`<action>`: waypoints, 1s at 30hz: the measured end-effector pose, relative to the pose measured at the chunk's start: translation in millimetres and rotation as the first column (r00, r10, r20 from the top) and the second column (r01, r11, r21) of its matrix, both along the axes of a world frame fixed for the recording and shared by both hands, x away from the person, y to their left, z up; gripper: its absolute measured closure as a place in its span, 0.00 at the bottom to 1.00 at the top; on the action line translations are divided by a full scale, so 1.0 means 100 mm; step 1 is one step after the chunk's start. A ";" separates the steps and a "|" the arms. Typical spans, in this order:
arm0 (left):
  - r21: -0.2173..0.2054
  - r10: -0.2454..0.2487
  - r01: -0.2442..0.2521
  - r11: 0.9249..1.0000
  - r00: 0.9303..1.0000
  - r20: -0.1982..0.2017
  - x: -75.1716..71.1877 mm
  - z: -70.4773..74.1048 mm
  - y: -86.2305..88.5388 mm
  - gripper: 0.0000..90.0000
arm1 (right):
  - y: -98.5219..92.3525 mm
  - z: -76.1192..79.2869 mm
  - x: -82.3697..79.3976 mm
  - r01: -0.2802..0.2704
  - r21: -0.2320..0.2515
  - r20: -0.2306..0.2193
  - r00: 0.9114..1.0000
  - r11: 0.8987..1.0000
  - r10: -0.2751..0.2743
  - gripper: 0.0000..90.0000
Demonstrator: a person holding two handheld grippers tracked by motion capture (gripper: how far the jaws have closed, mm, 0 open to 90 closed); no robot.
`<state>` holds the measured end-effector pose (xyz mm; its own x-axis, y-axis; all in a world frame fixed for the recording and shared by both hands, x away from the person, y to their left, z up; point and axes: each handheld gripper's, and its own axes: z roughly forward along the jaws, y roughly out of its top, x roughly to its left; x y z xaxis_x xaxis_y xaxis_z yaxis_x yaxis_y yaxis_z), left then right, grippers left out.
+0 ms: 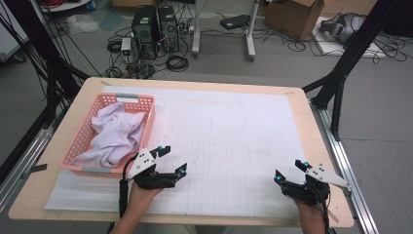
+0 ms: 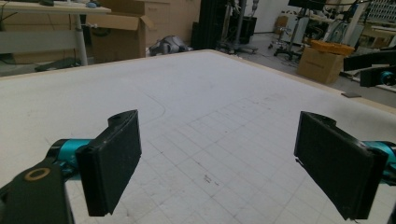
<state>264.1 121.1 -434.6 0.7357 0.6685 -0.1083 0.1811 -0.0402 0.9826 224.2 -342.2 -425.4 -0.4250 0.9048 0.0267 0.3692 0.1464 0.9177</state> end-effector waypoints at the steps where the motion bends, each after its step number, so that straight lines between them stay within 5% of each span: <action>1: 0.004 -0.003 0.003 1.000 1.000 0.000 0.00 0.00 0.00 0.17 | 0.00 0.00 0.00 -0.004 -0.001 -0.001 1.000 1.000 0.004 0.17; 13: 0.010 -0.012 0.012 1.000 1.000 -0.017 0.01 -0.01 -0.01 0.17 | -0.04 -0.03 0.00 -0.001 0.023 0.019 1.000 1.000 0.001 0.17; 21: 0.008 -0.017 0.017 1.000 0.999 -0.032 -0.01 0.02 -0.02 0.19 | 0.00 -0.01 0.02 -0.040 0.071 -0.012 0.999 0.997 0.041 0.17; 30: 0.006 -0.039 0.039 0.999 0.999 -0.029 -0.04 0.13 -0.04 0.18 | 0.05 -0.05 0.05 -0.069 0.067 -0.034 0.997 0.995 0.071 0.17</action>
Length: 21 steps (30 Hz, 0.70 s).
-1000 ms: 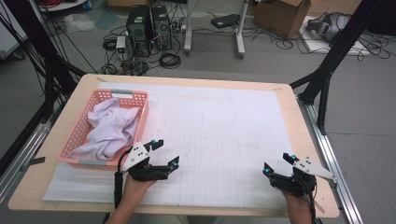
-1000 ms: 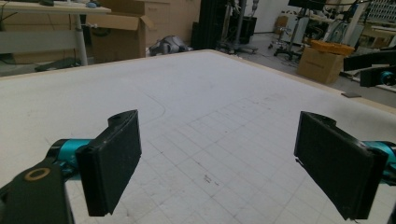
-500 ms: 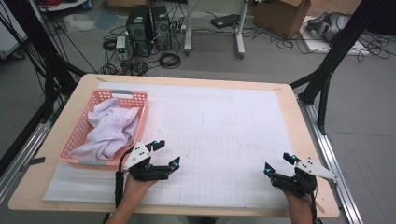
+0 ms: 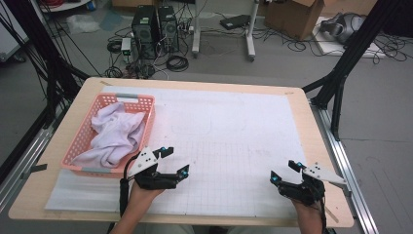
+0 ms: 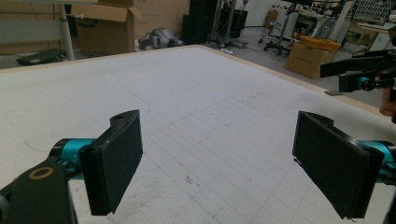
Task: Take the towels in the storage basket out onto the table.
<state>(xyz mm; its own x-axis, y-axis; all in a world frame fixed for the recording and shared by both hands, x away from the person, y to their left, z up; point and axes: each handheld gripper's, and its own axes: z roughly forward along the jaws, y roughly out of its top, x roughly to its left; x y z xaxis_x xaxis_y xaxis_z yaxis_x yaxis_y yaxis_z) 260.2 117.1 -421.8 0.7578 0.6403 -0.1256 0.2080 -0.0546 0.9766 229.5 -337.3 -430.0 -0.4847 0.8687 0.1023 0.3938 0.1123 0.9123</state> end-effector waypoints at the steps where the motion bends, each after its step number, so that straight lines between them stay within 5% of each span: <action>1: 0.002 -0.004 0.004 1.000 1.000 0.002 -0.01 0.04 0.00 0.18 | 0.00 0.00 0.00 0.001 -0.017 0.012 1.000 1.000 0.000 0.16; 3: 0.023 -0.011 0.011 1.000 1.000 0.011 -0.02 0.10 0.00 0.18 | 0.01 0.01 -0.01 0.038 -0.062 0.047 0.998 0.997 -0.035 0.16; 10: -0.010 0.012 -0.012 1.000 0.998 0.054 -0.06 0.44 0.13 0.18 | -0.06 0.02 -0.02 0.053 -0.036 0.041 0.998 0.998 -0.052 0.16; 21: 0.008 0.022 -0.022 1.000 1.000 0.008 0.10 0.86 0.53 0.18 | -0.02 0.03 -0.03 0.021 -0.067 0.052 0.999 0.998 -0.017 0.16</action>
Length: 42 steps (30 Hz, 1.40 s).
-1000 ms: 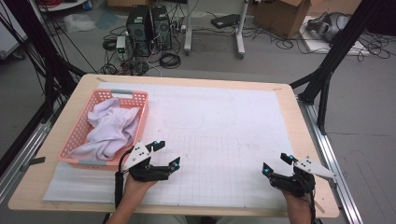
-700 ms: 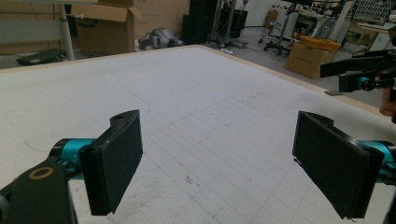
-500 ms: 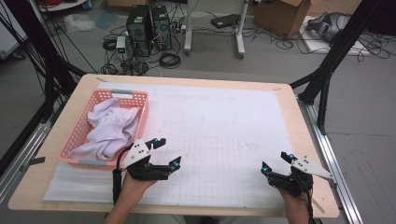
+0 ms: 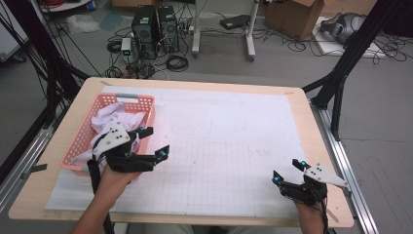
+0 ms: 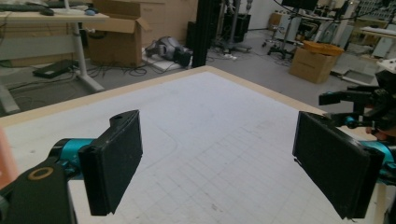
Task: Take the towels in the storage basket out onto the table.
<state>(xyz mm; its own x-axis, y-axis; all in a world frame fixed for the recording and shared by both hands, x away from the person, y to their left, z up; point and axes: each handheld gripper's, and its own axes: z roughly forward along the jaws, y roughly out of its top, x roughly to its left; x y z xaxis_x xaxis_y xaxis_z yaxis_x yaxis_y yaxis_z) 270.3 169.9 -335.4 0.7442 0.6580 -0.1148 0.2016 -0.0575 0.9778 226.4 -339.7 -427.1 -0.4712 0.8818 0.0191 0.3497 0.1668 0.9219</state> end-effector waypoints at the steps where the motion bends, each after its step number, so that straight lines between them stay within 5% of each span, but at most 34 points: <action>1: 0.002 0.009 -0.009 1.000 1.000 0.001 0.02 0.03 0.04 0.18 | 0.00 0.00 0.00 0.002 -0.001 0.000 1.000 1.000 -0.002 0.16; 10: 0.019 0.089 -0.088 0.996 0.996 -0.029 0.18 0.23 0.37 0.18 | 0.00 -0.01 0.01 -0.004 0.005 -0.008 1.000 1.000 0.004 0.16; 19: 0.077 0.153 -0.146 0.986 0.984 -0.089 0.31 0.17 0.63 0.18 | 0.00 -0.01 0.00 -0.012 -0.010 -0.024 1.000 1.000 0.012 0.16; 29: 0.226 0.259 -0.209 0.951 0.940 -0.222 0.51 -0.02 0.92 0.18 | -0.01 -0.03 0.01 -0.017 -0.012 -0.031 0.999 1.000 0.017 0.16; 37: 0.381 0.335 -0.202 0.902 0.886 -0.322 0.72 -0.24 1.03 0.20 | -0.01 -0.04 0.01 -0.019 -0.016 -0.034 0.999 1.000 0.018 0.16; 42: 0.461 0.362 -0.182 0.869 0.868 -0.340 0.84 -0.33 1.08 0.21 | -0.01 -0.05 0.02 -0.016 -0.018 -0.045 0.999 1.000 0.016 0.16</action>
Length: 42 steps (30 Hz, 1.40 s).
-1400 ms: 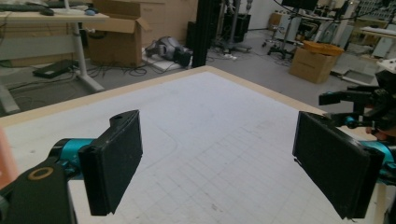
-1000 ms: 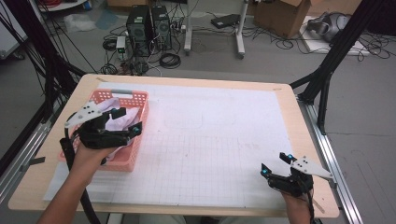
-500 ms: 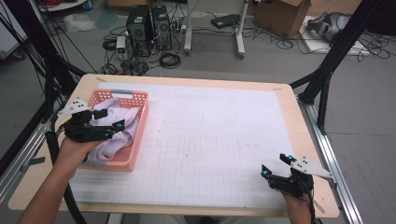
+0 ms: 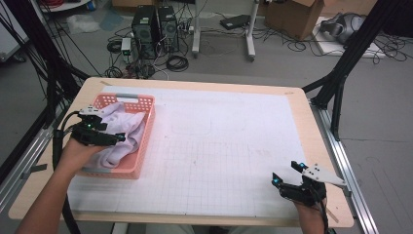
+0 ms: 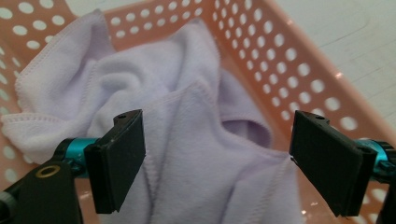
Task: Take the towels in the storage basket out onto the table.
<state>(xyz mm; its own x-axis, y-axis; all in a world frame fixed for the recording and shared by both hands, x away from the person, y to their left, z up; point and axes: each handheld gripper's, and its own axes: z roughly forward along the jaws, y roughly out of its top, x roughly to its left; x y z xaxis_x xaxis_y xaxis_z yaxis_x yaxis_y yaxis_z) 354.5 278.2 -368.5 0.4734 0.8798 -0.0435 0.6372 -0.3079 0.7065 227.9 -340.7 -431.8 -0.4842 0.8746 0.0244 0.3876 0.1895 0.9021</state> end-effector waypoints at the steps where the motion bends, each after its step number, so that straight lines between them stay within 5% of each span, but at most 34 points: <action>1: 0.013 0.001 -0.001 1.000 1.000 -0.012 0.02 -0.02 0.02 0.21 | 0.00 0.00 0.00 -0.004 -0.003 0.001 1.000 1.000 0.004 0.16; 9: 0.048 0.026 -0.022 0.999 0.995 -0.098 0.13 -0.14 0.07 0.21 | 0.02 -0.01 0.01 -0.010 -0.006 -0.006 1.000 1.000 0.010 0.16; 16: 0.099 0.066 -0.048 0.994 0.980 -0.190 0.26 -0.28 0.06 0.18 | 0.02 -0.01 0.01 -0.018 -0.009 -0.002 1.000 1.000 0.018 0.16; 24: 0.145 0.063 -0.029 0.989 0.969 -0.240 0.33 -0.44 -0.05 0.05 | 0.01 -0.01 0.00 -0.030 -0.001 -0.007 1.000 1.000 0.030 0.16; 27: 0.194 0.069 -0.023 0.981 0.970 -0.235 0.34 -0.50 -0.12 0.02 | 0.02 -0.01 0.00 -0.033 -0.001 -0.009 0.999 0.999 0.033 0.16; 34: 0.240 0.092 -0.039 0.970 0.972 -0.214 0.34 -0.52 -0.16 0.05 | 0.01 -0.01 0.01 -0.033 -0.002 -0.008 0.999 0.999 0.033 0.16; 42: 0.232 0.145 -0.102 0.967 0.974 -0.175 0.29 -0.45 -0.10 0.40 | -0.01 0.00 -0.01 -0.028 -0.003 -0.002 1.000 1.000 0.028 0.16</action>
<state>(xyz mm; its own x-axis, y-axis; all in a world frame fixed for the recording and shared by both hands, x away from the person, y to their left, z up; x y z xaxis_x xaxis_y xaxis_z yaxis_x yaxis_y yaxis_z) 383.6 267.8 -413.6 0.3621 0.9287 0.0802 0.7952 -0.3527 0.4932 227.0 -341.5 -431.4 -0.5081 0.8610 0.0226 0.3840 0.2029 0.9008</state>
